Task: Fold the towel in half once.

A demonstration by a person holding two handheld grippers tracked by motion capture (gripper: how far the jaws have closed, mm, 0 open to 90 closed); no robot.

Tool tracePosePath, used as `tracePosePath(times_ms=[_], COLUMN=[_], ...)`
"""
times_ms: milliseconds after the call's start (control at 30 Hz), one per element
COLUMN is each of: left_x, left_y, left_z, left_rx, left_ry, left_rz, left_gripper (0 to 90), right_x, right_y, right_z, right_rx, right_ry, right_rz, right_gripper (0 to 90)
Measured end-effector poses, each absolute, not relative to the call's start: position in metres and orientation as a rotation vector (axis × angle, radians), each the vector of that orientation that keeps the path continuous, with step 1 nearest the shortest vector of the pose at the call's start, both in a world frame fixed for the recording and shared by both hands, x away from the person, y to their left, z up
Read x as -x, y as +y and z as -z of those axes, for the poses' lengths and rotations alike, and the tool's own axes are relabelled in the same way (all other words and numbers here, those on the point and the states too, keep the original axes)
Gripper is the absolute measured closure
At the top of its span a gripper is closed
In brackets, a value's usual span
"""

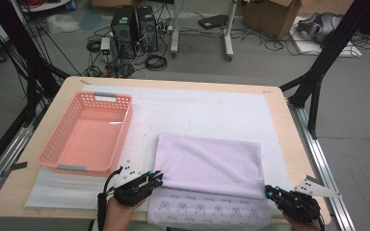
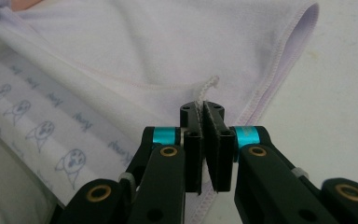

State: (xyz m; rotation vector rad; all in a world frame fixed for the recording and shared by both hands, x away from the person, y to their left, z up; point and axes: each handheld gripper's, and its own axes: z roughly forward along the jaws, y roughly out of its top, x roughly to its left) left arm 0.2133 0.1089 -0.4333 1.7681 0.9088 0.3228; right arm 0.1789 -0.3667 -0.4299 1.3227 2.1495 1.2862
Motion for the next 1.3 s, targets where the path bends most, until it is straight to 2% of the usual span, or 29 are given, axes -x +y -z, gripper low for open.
tracePosePath(times_ms=[633, 933, 1000, 1067, 1100, 1167, 1300], left_x=[-0.163, -0.152, -0.154, -0.157, -0.159, -0.162, -0.170], left_y=[0.119, 0.123, 0.124, 0.125, 0.126, 0.128, 0.130], left_z=[0.432, 0.438, 0.437, 0.436, 0.435, 0.434, 0.432], left_rx=[-1.756, -1.773, -1.767, -1.740, -1.731, -1.708, -1.686], left_ry=[0.872, 0.883, 0.887, 0.921, 0.927, 0.939, 0.949], left_rz=[-0.314, -0.283, -0.279, -0.271, -0.282, -0.305, -0.340], left_gripper=[81.1, 79.8, 75.3, 58.1, 54.3, 48.9, 45.6], right_x=[-0.146, -0.137, -0.137, -0.136, -0.136, -0.136, -0.142], right_y=[-0.367, -0.366, -0.367, -0.372, -0.374, -0.378, -0.377], right_z=[0.429, 0.429, 0.429, 0.428, 0.427, 0.424, 0.422], right_rx=[-1.288, -1.291, -1.286, -1.340, -1.350, -1.353, -1.339], right_ry=[2.199, 2.223, 2.240, 2.219, 2.200, 2.154, 2.108], right_rz=[-1.273, -1.269, -1.238, -1.246, -1.259, -1.287, -1.292], right_gripper=[86.2, 85.9, 81.8, 70.1, 69.2, 67.7, 68.3])
